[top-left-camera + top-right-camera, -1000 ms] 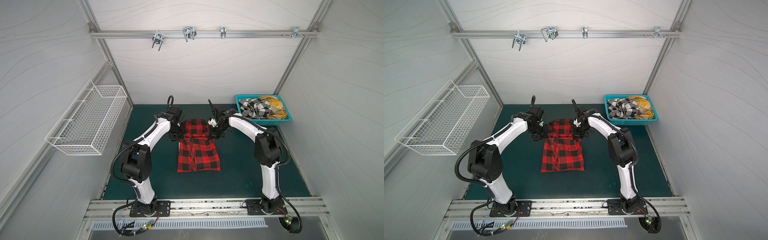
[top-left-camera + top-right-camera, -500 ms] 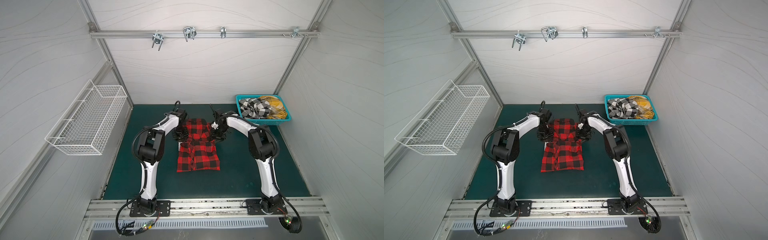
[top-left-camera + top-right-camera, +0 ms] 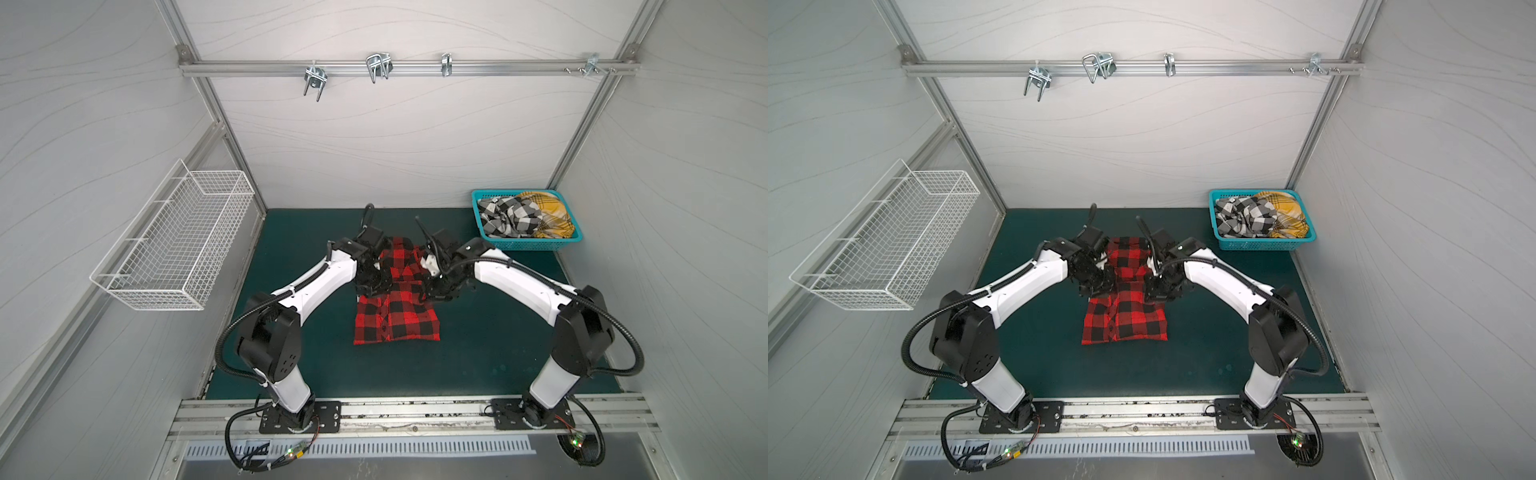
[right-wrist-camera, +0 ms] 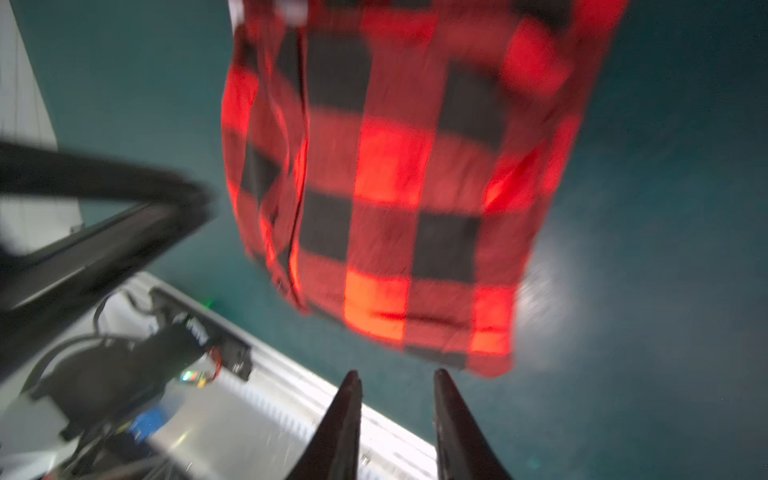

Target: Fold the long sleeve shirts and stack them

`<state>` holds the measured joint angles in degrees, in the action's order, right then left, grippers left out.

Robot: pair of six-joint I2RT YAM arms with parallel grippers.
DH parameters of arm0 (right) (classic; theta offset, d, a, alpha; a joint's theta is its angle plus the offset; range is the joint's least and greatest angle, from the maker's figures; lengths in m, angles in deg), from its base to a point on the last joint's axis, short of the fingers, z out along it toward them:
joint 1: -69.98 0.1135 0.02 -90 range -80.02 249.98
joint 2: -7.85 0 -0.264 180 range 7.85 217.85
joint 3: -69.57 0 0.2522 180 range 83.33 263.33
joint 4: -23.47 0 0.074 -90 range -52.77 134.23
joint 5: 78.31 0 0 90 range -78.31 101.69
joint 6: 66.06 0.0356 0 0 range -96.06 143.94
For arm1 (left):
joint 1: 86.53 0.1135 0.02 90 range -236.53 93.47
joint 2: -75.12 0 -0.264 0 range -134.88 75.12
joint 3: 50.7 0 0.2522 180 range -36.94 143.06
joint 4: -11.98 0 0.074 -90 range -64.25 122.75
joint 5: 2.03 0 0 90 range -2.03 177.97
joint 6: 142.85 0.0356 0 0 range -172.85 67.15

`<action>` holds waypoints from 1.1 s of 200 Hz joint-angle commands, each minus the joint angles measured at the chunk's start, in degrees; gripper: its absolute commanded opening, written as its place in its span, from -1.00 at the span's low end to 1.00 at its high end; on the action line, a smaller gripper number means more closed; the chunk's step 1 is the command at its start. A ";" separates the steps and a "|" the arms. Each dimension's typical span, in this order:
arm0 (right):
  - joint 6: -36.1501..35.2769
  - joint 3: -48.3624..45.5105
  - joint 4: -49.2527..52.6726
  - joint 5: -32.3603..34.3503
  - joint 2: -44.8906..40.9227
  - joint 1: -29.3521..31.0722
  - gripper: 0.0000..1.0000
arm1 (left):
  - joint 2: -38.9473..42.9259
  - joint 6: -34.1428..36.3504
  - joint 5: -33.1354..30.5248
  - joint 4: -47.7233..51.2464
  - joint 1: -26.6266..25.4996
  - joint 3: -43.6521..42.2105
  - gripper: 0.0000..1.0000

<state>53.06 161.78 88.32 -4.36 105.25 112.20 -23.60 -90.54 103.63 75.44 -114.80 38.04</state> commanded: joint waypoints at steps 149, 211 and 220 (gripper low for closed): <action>5.90 -2.97 -3.74 -3.53 0.90 0.15 -0.30 | 3.74 -2.03 -2.76 2.24 2.34 1.27 -0.30; 6.43 5.51 -7.62 -7.55 12.94 -1.01 -0.53 | 9.24 -11.21 5.38 -6.99 -6.79 -13.91 -0.77; 6.30 6.53 -7.80 -7.52 15.27 -1.33 -0.54 | 7.51 -11.53 6.00 -8.78 -6.80 -15.10 -0.82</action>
<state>58.90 166.20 80.40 -10.46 115.15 111.61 -12.45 -98.12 106.84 71.24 -120.02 26.10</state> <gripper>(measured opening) 0.236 0.110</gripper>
